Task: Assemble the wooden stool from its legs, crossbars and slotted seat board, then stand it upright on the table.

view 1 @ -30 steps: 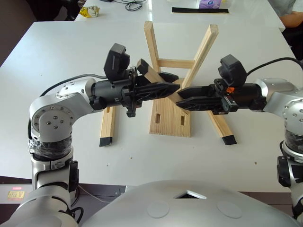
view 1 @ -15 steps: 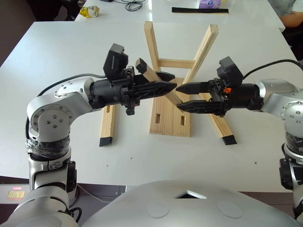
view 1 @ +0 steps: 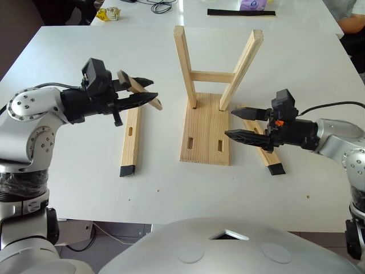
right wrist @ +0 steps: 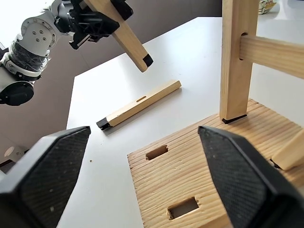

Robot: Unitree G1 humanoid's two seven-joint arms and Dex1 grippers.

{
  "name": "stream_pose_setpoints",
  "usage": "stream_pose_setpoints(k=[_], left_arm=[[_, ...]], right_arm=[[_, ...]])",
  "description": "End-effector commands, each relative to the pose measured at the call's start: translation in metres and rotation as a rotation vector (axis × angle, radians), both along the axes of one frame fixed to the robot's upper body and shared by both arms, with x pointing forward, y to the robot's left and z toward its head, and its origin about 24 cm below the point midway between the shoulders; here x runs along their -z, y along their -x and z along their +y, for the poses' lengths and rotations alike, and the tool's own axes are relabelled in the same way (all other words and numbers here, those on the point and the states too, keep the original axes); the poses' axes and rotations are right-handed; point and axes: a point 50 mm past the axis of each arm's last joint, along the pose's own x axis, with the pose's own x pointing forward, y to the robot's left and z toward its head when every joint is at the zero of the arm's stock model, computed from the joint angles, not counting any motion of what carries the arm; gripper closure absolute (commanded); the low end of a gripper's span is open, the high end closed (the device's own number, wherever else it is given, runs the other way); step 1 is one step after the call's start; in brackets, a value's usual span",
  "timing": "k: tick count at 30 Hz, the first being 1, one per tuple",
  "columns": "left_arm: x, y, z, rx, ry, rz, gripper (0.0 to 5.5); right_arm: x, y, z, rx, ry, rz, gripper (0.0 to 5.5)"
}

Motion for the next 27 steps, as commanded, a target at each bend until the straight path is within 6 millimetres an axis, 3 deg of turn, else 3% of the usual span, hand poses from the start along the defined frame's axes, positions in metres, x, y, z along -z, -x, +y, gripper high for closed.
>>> stream_pose_setpoints(k=[1, 5, 12, 27], left_arm=[[0.013, -0.007, 0.018, 0.077, -0.106, -0.064, 4.2], [0.033, -0.009, 0.039, 0.141, -0.167, -0.088, 4.2], [0.036, -0.017, 0.064, 0.117, -0.161, -0.081, 4.2], [0.075, 0.001, 0.068, 0.163, -0.237, -0.012, 4.2]], right_arm=[[-0.001, 0.004, 0.0, 0.06, -0.022, -0.026, 1.32], [0.004, 0.006, 0.003, 0.094, -0.023, -0.024, 1.32], [0.016, 0.014, 0.003, 0.133, 0.008, -0.001, 1.32], [0.018, 0.013, 0.006, 0.134, 0.004, 0.006, 1.32]])
